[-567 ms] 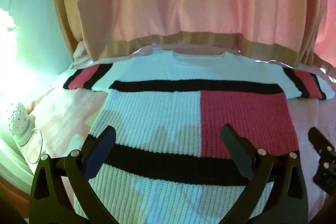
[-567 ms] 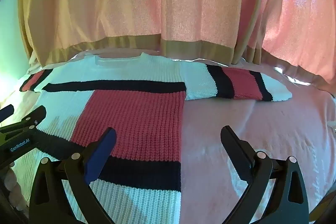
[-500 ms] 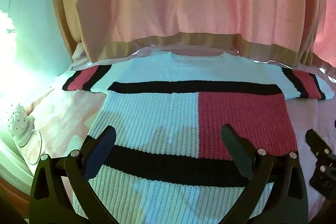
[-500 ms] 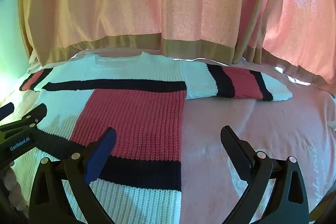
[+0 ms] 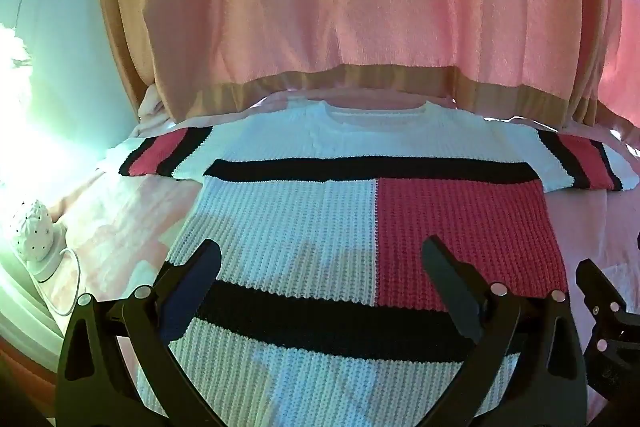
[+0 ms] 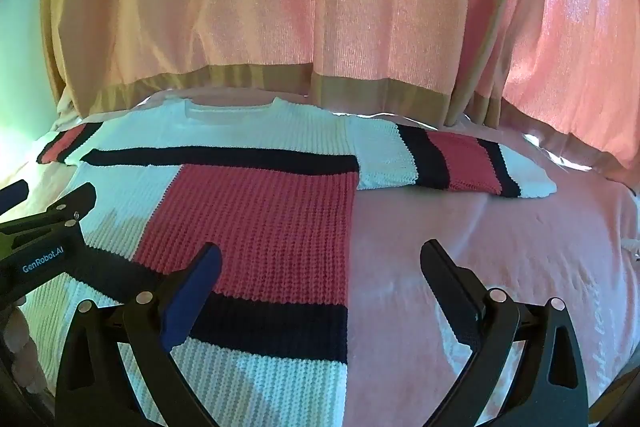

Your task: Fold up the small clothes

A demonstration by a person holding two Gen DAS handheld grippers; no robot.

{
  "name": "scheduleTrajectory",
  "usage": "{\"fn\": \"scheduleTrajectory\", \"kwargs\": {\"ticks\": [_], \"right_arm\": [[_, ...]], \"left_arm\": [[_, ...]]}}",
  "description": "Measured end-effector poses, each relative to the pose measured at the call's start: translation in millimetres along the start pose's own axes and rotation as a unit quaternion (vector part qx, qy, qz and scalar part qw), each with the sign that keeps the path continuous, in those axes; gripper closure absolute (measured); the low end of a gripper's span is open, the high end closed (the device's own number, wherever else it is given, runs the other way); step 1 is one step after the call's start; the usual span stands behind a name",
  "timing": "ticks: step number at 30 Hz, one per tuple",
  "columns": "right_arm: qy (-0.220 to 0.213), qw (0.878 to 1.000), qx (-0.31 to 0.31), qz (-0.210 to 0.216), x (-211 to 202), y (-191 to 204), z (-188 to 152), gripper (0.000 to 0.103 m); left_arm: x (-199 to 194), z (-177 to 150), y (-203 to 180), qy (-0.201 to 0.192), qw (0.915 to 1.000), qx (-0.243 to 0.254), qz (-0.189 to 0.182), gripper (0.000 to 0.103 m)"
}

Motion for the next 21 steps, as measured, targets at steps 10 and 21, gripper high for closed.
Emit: {"fn": "scheduleTrajectory", "kwargs": {"ticks": [10, 21], "right_arm": [[0.000, 1.000, -0.001, 0.000, -0.6, 0.1, 1.9, 0.005], [0.001, 1.000, -0.001, 0.001, -0.6, 0.8, 2.1, 0.005]], "left_arm": [[-0.6, -3.0, 0.5, -0.007, 1.0000, 0.003, 0.002, 0.005], [-0.5, -2.2, -3.5, -0.007, 1.0000, 0.006, 0.002, 0.005]]}}
Point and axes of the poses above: each gripper's, at about its wrist camera, not at the fingertips, and x roughly the way its jaws point, y to its left, z to its top, the point moved 8 cm from there along x, roughly the way its jaws point, and after that the axes turned 6 degrees about -x, right-handed, at the moved point
